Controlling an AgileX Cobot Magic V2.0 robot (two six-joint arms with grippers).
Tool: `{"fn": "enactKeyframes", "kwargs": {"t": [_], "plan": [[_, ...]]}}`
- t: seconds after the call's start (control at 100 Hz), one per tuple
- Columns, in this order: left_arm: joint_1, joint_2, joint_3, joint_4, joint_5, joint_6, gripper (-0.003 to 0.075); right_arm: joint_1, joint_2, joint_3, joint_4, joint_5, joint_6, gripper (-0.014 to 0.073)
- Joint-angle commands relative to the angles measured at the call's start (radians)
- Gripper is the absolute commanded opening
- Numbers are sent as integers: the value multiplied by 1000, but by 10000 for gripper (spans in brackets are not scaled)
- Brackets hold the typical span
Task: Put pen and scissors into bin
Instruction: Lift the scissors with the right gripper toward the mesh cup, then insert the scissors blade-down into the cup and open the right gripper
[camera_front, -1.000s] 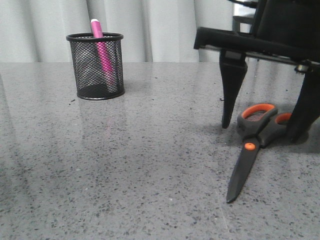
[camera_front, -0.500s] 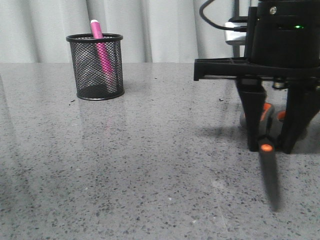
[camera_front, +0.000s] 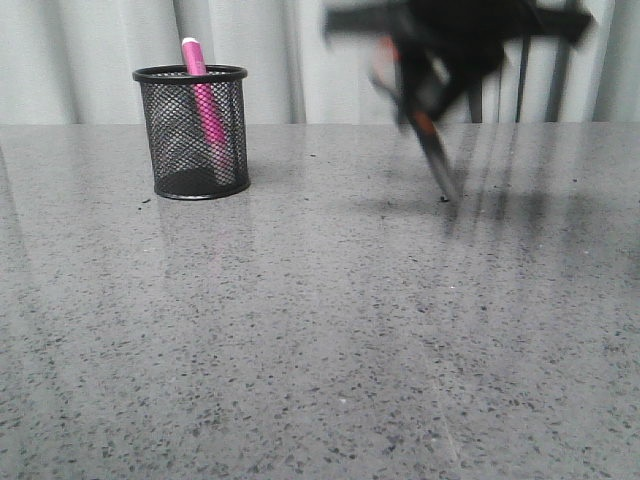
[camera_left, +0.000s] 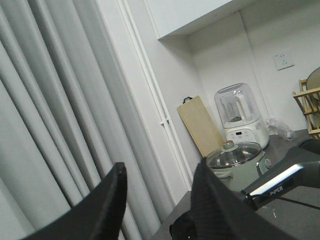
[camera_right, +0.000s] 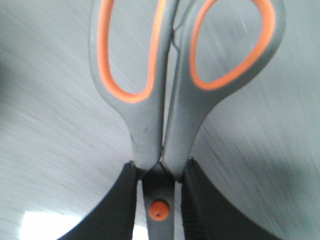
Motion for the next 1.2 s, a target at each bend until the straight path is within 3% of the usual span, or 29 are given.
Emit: {"fn": "enactKeyframes", "kwargs": {"t": [0.0, 0.22, 0.31, 0.6, 0.79, 1.04, 1.14, 1.19], "plan": [[-8, -11, -25, -22, -78, -23, 250, 42, -72, -127, -85, -195, -16, -70], [-8, -23, -25, 1, -92, -28, 243, 62, -27, -196, -118, -771, -16, -70], [-8, -25, -25, 34, -92, -58, 243, 51, 20, -196, -165, -880, -16, -70], [-8, -46, -25, 179, -78, -184, 243, 31, 195, -196, -193, -901, -14, -76], [-8, -48, -23, 204, -53, -186, 243, 33, 264, -196, -193, -955, -14, -76], [-8, -48, -23, 231, -33, -189, 243, 33, 293, -192, -188, -879, -12, -74], [-8, -48, -23, 246, -34, -213, 243, 33, 291, -192, -186, -852, 6, -13], [-8, -48, -23, 251, -34, -213, 243, 33, 289, -192, -186, -851, 12, 62]]}}
